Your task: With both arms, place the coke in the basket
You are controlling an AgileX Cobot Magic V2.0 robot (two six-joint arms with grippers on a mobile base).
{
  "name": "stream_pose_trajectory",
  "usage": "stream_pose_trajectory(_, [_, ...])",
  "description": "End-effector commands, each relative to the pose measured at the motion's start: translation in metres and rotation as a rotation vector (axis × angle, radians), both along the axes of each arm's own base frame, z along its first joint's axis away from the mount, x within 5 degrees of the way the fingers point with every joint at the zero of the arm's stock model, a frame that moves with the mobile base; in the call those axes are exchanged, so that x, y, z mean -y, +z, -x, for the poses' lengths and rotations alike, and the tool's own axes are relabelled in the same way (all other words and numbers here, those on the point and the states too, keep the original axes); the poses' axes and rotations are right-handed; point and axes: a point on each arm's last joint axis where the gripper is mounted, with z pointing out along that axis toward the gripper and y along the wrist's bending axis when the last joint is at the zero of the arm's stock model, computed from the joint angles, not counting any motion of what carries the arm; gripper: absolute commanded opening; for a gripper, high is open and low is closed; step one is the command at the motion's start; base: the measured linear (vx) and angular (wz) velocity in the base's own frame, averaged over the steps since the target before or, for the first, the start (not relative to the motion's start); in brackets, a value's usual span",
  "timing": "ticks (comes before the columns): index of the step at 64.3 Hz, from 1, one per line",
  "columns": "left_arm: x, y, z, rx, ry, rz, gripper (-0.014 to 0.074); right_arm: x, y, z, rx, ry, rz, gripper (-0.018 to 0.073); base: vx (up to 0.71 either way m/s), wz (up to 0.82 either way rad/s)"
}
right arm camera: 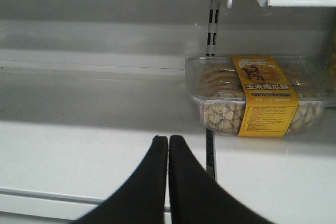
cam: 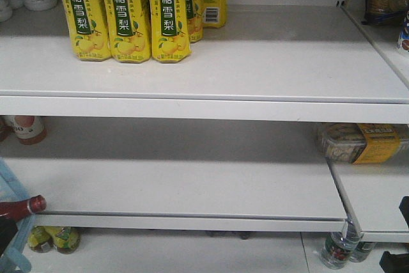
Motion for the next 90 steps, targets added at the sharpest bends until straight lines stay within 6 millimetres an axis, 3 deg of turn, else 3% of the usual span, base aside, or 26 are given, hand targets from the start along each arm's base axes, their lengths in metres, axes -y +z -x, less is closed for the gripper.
stream_pose_trajectory(1, [-0.004,0.023,0.001,0.192,0.030,-0.040,-0.0006,-0.002,0.009,-0.002,0.026,0.014,-0.008,-0.0010,0.00,0.00])
stream_pose_trajectory(25, [-0.020,-0.003,0.017,0.246,0.208,-0.033,-0.0006,-0.002,0.009,-0.002,0.026,0.018,-0.009,-0.0010,0.00,0.00])
stream_pose_trajectory(55, [-0.027,-0.005,0.022,0.251,0.330,-0.058,-0.0006,-0.002,0.009,-0.002,0.026,0.018,-0.009,-0.0010,0.00,0.00])
stream_pose_trajectory(90, [-0.027,-0.002,0.022,0.259,0.331,-0.055,-0.0006,-0.002,0.009,-0.002,0.026,0.015,-0.008,-0.0010,0.00,0.00])
